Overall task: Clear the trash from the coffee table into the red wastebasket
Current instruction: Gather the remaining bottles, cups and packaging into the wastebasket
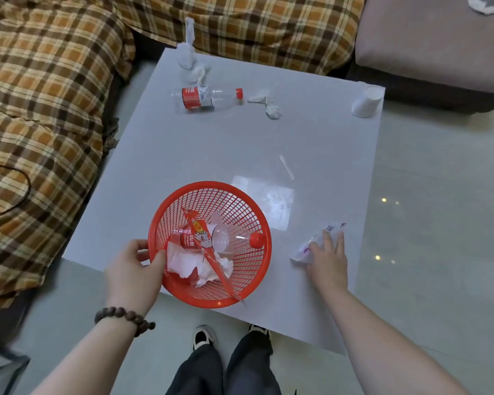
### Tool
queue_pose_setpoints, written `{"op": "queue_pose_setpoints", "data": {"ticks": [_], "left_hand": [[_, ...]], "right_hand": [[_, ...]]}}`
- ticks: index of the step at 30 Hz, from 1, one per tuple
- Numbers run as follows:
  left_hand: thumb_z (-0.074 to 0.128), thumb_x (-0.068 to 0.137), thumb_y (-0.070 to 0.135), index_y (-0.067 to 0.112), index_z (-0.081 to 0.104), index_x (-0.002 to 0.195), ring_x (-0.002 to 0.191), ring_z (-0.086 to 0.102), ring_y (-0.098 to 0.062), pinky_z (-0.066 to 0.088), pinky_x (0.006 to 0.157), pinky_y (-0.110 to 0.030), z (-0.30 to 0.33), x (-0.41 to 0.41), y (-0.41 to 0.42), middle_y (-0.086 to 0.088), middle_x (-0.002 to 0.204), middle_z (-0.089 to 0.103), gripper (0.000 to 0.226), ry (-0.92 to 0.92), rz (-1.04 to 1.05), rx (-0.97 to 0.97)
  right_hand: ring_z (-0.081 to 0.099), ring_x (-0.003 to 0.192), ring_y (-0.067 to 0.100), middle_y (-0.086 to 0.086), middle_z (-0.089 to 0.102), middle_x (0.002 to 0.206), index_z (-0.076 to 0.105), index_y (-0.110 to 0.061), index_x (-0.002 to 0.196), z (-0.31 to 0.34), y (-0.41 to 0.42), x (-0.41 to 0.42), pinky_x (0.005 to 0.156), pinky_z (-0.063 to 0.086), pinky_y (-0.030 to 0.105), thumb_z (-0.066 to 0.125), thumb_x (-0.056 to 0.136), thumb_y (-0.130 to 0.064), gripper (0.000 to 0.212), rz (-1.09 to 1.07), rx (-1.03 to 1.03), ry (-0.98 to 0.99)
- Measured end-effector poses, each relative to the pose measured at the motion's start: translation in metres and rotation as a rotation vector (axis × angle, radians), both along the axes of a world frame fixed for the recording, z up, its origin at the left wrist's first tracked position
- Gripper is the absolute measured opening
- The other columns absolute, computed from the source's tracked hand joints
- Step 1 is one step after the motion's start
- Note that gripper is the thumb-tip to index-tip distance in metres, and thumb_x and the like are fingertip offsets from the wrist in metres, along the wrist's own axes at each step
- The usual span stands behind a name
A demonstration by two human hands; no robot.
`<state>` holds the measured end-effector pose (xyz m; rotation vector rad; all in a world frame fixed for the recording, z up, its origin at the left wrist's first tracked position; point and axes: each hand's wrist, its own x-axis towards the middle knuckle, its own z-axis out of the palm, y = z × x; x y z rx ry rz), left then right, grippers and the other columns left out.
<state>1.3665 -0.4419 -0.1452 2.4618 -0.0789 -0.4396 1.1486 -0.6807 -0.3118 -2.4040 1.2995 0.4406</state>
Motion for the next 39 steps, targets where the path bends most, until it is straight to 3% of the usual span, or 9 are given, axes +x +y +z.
{"op": "queue_pose_setpoints", "data": {"ticks": [7,11,15,19,24,29,35,39], "left_hand": [[0.064,0.083,0.027,0.023,0.059,0.091,0.078,0.066,-0.024,0.057,0.068,-0.043,0.009,-0.004,0.003,-0.002,0.086,0.065,0.01,0.001,-0.006,-0.04],[0.064,0.085,0.025,0.022,0.058,0.089,0.068,0.064,-0.016,0.047,0.051,-0.025,0.023,-0.012,0.011,-0.002,0.084,0.065,0.008,-0.007,-0.014,-0.072],[0.064,0.085,0.028,0.024,0.057,0.088,0.067,0.061,-0.009,0.046,0.054,-0.024,0.043,-0.024,0.022,0.002,0.08,0.063,0.008,0.006,-0.042,-0.131],[0.065,0.083,0.024,0.024,0.058,0.085,0.064,0.053,0.005,0.034,0.05,-0.011,0.067,-0.039,0.036,0.013,0.07,0.057,0.007,-0.005,-0.085,-0.198],[0.064,0.084,0.021,0.022,0.058,0.086,0.065,0.055,0.004,0.038,0.048,-0.012,0.087,-0.057,0.057,0.015,0.07,0.056,0.007,0.001,-0.141,-0.271],[0.064,0.085,0.028,0.024,0.057,0.086,0.063,0.06,-0.001,0.039,0.045,-0.013,0.096,-0.073,0.07,0.014,0.072,0.059,0.008,0.011,-0.157,-0.306],[0.064,0.085,0.028,0.023,0.057,0.088,0.06,0.059,0.0,0.036,0.041,-0.01,0.097,-0.091,0.07,0.005,0.075,0.061,0.009,0.015,-0.138,-0.27],[0.064,0.085,0.026,0.023,0.057,0.088,0.059,0.064,-0.009,0.046,0.046,-0.021,0.095,-0.11,0.057,0.003,0.075,0.064,0.009,0.042,-0.132,-0.272]], "right_hand": [[0.031,0.132,0.031,0.015,0.048,0.136,0.064,-0.004,0.102,0.063,0.017,0.007,0.098,0.034,0.036,0.059,0.088,-0.01,0.016,-0.199,0.098,-0.465],[0.044,0.125,0.022,0.005,0.052,0.131,0.064,-0.018,0.097,0.151,0.04,0.02,0.095,0.035,0.027,0.063,0.087,-0.017,0.01,-0.211,-0.02,-0.844],[0.048,0.119,0.004,-0.007,0.054,0.126,0.057,-0.031,0.1,0.226,0.083,0.031,0.097,0.037,0.013,0.062,0.086,-0.022,0.018,0.005,0.034,-1.089],[0.042,0.127,0.016,-0.001,0.051,0.134,0.061,-0.021,0.11,0.24,0.131,0.039,0.105,0.031,0.024,0.057,0.089,-0.018,0.021,0.318,0.214,-0.797],[0.005,0.146,0.022,0.003,0.026,0.155,0.06,-0.023,0.114,0.235,0.172,0.041,0.114,0.0,0.034,0.053,0.092,-0.023,0.023,0.511,0.11,-0.488],[0.001,0.146,0.023,0.001,0.009,0.159,0.047,-0.03,0.132,0.246,0.19,0.035,0.117,0.008,0.047,0.056,0.089,-0.008,0.049,0.541,0.162,-0.302],[0.009,0.145,0.016,-0.009,0.012,0.158,0.045,-0.035,0.132,0.265,0.186,-0.002,0.115,0.021,0.041,0.044,0.089,-0.009,0.051,0.313,0.277,-0.468],[0.014,0.143,0.013,-0.006,0.021,0.155,0.04,-0.033,0.137,0.259,0.159,-0.046,0.116,0.021,0.035,0.045,0.092,-0.02,0.047,0.095,0.108,-0.601]]}}
